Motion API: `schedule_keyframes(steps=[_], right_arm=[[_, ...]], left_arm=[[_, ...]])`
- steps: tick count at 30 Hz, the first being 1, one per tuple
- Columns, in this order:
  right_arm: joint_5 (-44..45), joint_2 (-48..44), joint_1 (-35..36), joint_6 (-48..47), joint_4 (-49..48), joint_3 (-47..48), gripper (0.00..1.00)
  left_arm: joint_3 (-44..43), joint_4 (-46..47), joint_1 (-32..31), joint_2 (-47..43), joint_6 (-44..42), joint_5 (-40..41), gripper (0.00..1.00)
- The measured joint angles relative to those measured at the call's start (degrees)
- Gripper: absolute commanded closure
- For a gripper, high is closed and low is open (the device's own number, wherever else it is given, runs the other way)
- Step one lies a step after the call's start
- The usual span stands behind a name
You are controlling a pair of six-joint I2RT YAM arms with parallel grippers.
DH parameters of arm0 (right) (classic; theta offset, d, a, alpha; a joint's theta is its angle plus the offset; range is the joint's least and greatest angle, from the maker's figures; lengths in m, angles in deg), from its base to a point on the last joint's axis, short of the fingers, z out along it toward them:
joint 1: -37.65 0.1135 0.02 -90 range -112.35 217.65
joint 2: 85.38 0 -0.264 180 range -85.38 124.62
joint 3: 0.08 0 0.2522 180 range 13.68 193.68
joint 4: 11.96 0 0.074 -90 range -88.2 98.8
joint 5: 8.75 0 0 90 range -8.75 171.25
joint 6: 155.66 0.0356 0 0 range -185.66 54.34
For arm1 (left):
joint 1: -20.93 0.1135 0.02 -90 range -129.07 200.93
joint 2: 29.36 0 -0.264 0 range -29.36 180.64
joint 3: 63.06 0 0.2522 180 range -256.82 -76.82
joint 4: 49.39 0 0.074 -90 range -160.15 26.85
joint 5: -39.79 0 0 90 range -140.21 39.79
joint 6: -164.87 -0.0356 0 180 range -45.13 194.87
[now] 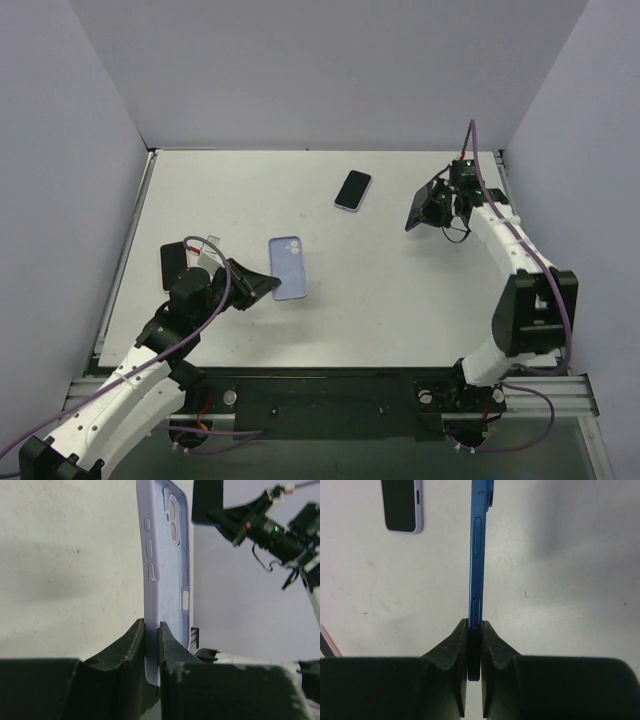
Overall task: Take the phone out of the phone case
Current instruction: Place the phone at the center of the board, then place the phone case at the center of the board.
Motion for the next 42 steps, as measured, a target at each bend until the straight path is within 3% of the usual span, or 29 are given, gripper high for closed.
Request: schedule_keyframes(steps=[3,10,19,32,38,42], right_arm=[[-2.95,13.68,-2.36,-5.9,2.21,11.34,1.0],[-10.29,34.42,-4.48,-16.39,10.34,35.87,1.0],[-17.35,47.56,-4.98,-19.37,15.08,46.97,0.96],[-19.54,52.13,-8.96,-19.54,16.11,48.98,0.61],[-8.15,51.76,-9.31,-19.12,19.1,50.03,0.49],[1.75,44.89,-7.26,-16.81,20.74,44.98,0.46]], left_arm=[[3.17,2.25,-1.07,-1.2,1.95,-2.51,1.0],[5.29,8.24,-2.12,-4.98,3.89,-5.53,1.0],[7.08,10.8,-2.47,-4.57,5.01,-7.85,1.0],[8.44,17.35,-5.84,-0.33,10.51,-8.0,1.0],[8.44,19.08,-12.85,3.17,12.26,-3.45,1.0],[8.41,22.71,-17.7,9.11,13.05,-0.42,1.0]])
